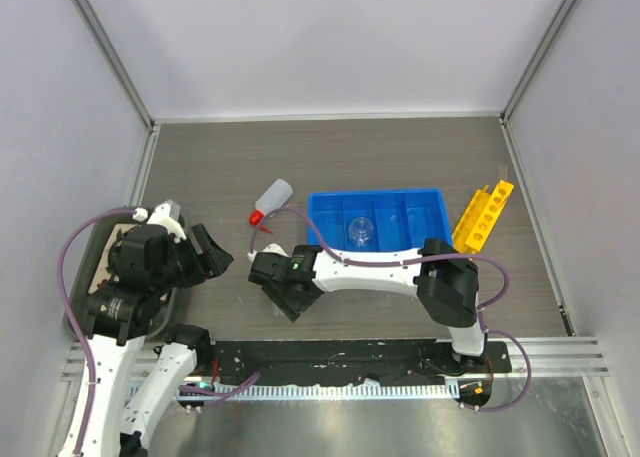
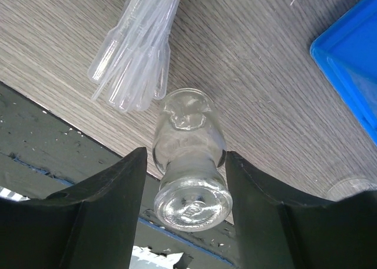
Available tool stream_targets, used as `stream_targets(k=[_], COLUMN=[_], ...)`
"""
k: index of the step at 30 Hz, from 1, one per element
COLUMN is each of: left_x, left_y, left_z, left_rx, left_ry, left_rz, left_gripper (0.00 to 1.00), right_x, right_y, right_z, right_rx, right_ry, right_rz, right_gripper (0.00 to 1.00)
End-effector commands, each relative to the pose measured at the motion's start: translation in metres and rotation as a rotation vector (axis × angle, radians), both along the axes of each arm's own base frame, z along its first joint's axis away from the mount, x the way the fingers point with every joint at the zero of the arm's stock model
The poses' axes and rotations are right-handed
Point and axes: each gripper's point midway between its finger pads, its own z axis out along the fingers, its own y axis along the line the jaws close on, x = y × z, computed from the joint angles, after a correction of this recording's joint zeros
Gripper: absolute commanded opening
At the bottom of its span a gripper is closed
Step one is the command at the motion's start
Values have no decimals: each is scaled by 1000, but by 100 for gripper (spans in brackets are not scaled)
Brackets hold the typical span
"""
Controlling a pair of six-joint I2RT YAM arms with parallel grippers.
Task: Organize the chemistry lab equipment
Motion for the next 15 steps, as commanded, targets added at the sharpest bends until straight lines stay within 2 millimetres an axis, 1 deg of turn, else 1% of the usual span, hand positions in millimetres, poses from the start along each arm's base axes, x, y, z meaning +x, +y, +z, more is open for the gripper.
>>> stream_targets(k=[1, 4, 6, 8, 10, 12, 14, 15], left_x=[2, 2, 3, 3, 3, 2, 3, 3], left_y=[0, 0, 1, 0, 0, 0, 0, 0], left_z=[13, 13, 13, 13, 13, 12, 13, 13], left_rx=[-4, -5, -5, -5, -5, -3, -4, -5], left_ry=[-41, -44, -44, -43, -43, -42, -43, -45], left_rz=[5, 5, 7, 5, 5, 4, 4, 3], left_gripper=[71, 71, 71, 71, 71, 71, 71, 71], right_x=[2, 1, 2, 2, 3, 3, 5, 5], right_y=[3, 2, 1, 1, 0, 0, 5, 2], right_z=[-6, -7, -8, -6, -4, 3, 17, 22], right_rx=[4, -2, -4, -3, -8, -8, 15, 7], right_ry=[-10, -5, -6, -7, -13, -16, -26, -28], right_rz=[3, 4, 5, 7, 8, 9, 15, 20], right_gripper=[61, 59, 55, 48, 47, 41, 35, 34])
